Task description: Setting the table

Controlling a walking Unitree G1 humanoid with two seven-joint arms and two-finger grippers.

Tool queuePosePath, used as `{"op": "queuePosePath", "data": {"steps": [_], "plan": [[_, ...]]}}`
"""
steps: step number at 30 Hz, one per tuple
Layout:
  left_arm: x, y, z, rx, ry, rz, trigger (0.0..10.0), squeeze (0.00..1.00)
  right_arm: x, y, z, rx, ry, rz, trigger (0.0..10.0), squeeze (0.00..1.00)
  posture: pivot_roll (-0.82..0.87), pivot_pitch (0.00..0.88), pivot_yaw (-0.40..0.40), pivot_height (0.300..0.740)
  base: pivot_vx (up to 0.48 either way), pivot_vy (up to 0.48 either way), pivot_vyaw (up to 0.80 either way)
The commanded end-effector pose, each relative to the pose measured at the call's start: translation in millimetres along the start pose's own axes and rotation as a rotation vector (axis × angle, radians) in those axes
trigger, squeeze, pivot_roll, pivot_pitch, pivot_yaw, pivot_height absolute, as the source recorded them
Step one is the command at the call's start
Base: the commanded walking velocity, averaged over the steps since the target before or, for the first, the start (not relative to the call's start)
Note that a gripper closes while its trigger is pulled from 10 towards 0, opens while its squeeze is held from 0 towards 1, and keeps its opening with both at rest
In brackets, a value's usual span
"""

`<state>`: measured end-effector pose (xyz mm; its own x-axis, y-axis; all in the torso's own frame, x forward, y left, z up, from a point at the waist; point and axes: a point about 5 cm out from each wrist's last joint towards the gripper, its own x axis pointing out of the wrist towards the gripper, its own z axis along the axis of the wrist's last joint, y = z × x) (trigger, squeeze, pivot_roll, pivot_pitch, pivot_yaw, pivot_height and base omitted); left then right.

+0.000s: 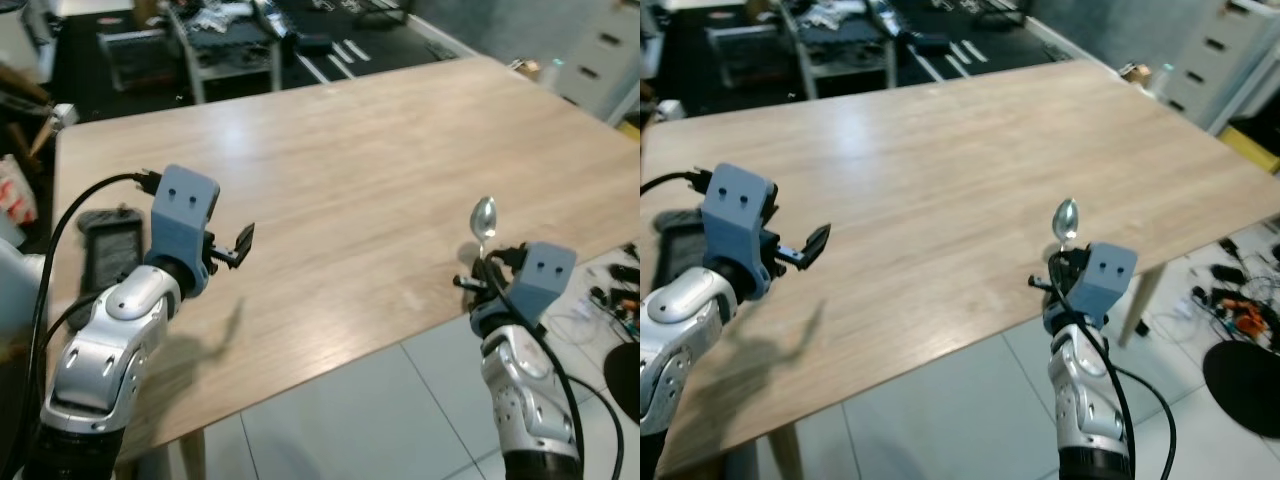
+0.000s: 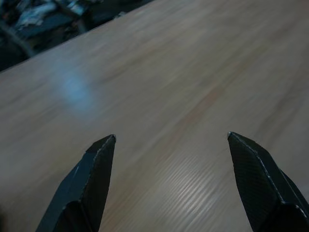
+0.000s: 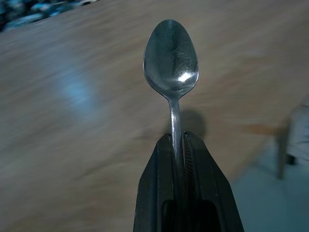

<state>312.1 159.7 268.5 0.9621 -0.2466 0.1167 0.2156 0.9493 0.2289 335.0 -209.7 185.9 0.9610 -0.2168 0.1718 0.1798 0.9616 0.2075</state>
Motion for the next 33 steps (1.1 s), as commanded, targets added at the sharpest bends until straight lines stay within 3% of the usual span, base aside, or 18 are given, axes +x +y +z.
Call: {"op": "queuePosePath", "data": {"steps": [1,7,17,33], "plan": [[-2.1,-0.1,-7.1,0.004,0.019,-0.001,10.0,0.0,-3.6,-3.4,0.2,-0.019,-0.017,-0.003,10.0,0.0,0.19,0.176,0.038,0.74,0.0,0.0,-0.77],[-4.4,1.3,-11.8,0.052,0.008,0.01,10.0,0.0,-5.3,10.7,7.6,-0.041,-0.073,0.096,10.0,0.0,0.19,0.157,0.038,0.74,0.0,0.0,-0.77],[-5.8,1.8,-11.3,0.033,-0.045,0.012,10.0,0.0,-6.5,33.0,14.3,-0.001,-0.123,0.229,10.0,0.0,0.18,0.07,0.043,0.74,0.0,0.0,-0.77],[-6.1,15.5,-30.5,0.041,-0.016,0.117,10.0,0.0,-14.3,28.7,8.7,-0.019,-0.121,0.232,10.0,0.0,0.11,0.019,0.06,0.74,0.0,0.0,-0.77]]}}
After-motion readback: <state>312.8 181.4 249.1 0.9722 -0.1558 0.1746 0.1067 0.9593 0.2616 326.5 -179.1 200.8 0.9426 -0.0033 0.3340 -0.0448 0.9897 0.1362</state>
